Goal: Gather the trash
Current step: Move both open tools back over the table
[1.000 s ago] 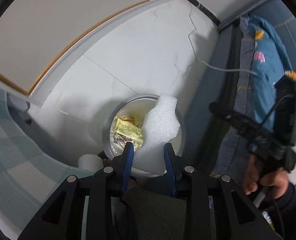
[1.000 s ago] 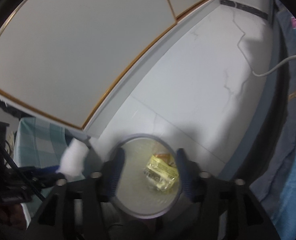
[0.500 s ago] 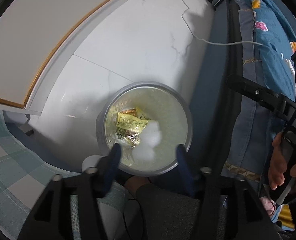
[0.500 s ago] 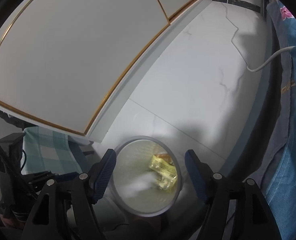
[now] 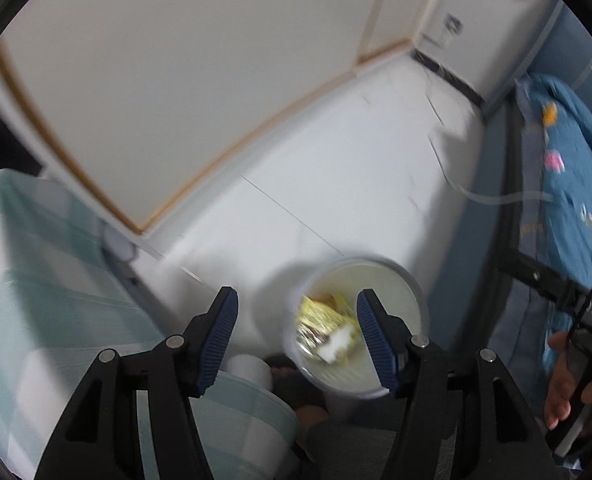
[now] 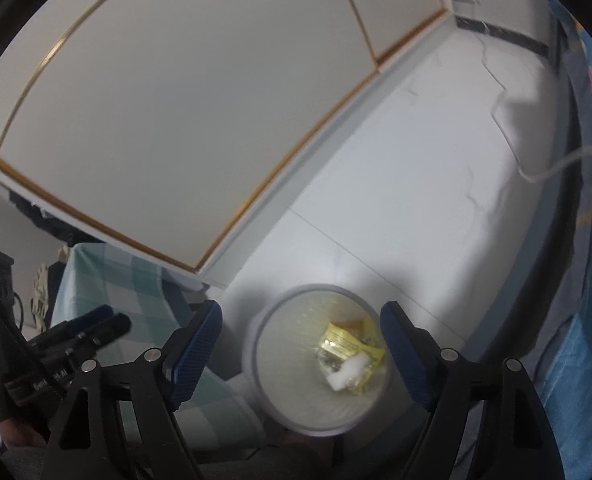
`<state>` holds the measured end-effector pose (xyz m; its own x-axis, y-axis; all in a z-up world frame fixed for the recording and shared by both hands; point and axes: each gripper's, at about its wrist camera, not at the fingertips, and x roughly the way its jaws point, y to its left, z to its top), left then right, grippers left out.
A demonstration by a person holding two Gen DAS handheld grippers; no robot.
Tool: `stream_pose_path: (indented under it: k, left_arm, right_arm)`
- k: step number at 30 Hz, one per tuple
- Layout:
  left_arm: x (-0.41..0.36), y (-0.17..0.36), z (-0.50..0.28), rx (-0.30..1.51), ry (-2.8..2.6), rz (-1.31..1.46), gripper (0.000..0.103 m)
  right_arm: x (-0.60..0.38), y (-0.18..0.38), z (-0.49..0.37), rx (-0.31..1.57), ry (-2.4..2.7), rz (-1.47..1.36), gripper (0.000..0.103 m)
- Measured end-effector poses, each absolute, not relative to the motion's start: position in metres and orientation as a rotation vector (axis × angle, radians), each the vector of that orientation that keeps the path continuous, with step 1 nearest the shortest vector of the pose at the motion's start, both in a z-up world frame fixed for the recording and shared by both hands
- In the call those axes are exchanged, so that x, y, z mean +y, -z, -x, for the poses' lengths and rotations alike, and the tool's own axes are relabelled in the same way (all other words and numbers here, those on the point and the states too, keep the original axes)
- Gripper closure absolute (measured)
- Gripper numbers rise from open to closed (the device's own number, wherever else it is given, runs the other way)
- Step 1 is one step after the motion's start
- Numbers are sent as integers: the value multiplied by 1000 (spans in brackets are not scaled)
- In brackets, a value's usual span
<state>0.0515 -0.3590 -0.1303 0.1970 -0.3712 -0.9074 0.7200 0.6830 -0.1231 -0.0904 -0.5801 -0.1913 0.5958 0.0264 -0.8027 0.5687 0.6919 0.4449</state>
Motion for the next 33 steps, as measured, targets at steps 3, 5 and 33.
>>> stream_pose_path:
  k: [3, 5, 33]
  left_arm:
    - [-337, 111, -59, 1080, 735, -292, 45]
    - [-319, 95, -65, 1029, 689, -245, 45]
    - [-82, -37, -69, 622, 178, 111, 29]
  right_arm:
    - [-570, 168, 80, 842, 305, -721, 17]
    - [-560, 150, 72, 805, 276, -687, 15]
    - [-319, -42, 10, 499, -212, -296, 3]
